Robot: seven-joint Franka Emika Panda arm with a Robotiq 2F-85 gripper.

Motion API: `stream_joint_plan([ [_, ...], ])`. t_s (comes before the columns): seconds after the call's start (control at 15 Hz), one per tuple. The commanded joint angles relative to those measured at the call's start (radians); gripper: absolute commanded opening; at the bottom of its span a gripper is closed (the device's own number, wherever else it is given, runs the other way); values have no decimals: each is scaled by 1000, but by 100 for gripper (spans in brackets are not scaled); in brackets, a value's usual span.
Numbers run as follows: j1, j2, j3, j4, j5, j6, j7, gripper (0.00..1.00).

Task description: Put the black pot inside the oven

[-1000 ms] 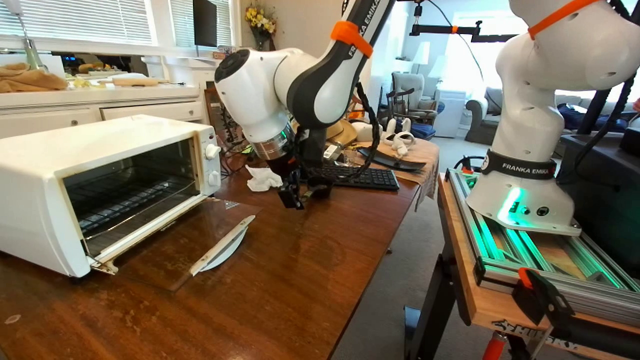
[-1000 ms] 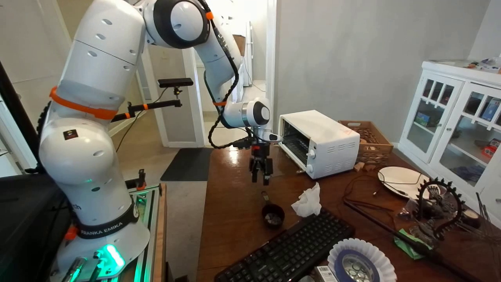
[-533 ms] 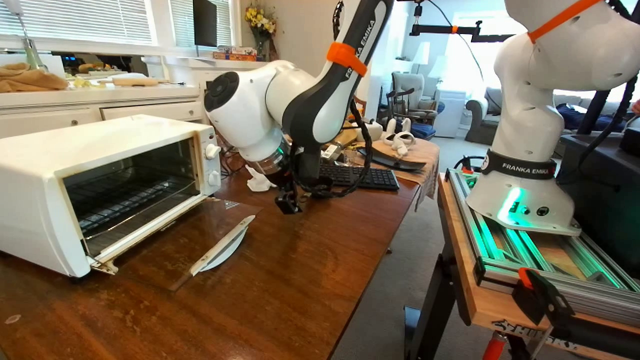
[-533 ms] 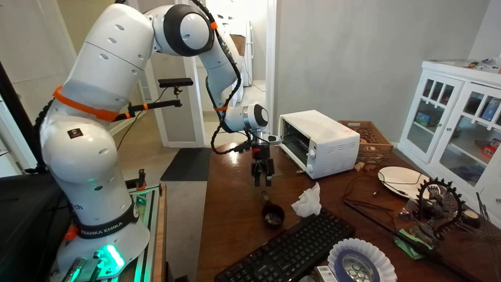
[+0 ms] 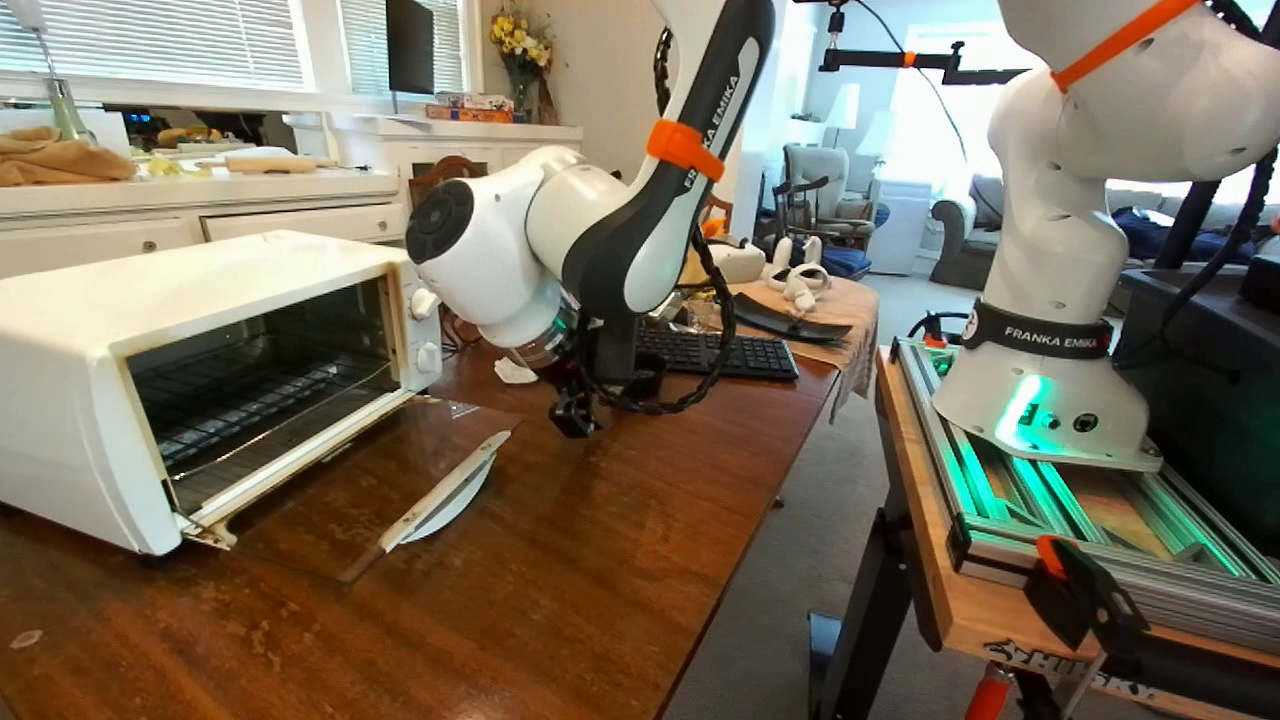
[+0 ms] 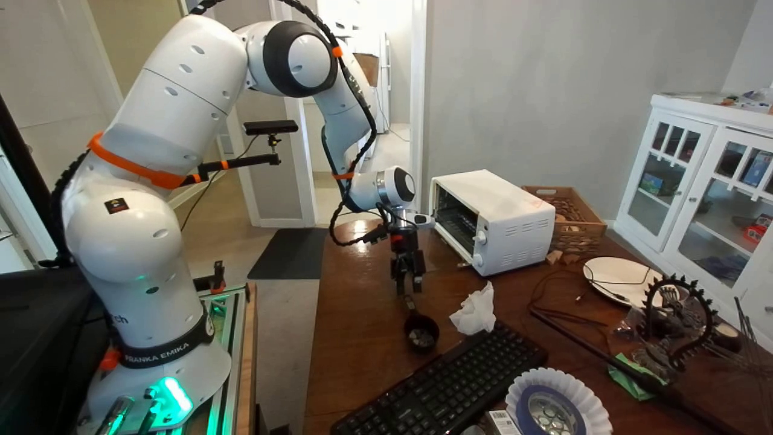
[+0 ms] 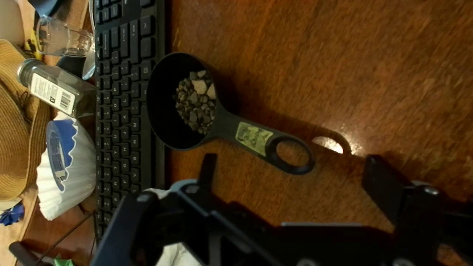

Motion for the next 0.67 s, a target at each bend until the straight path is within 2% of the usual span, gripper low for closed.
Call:
stream_joint_plan([
  [0.0, 20, 47, -5, 43, -43, -42, 59, 100],
  [0.6, 13, 60, 2, 64, -59, -131, 145, 100],
])
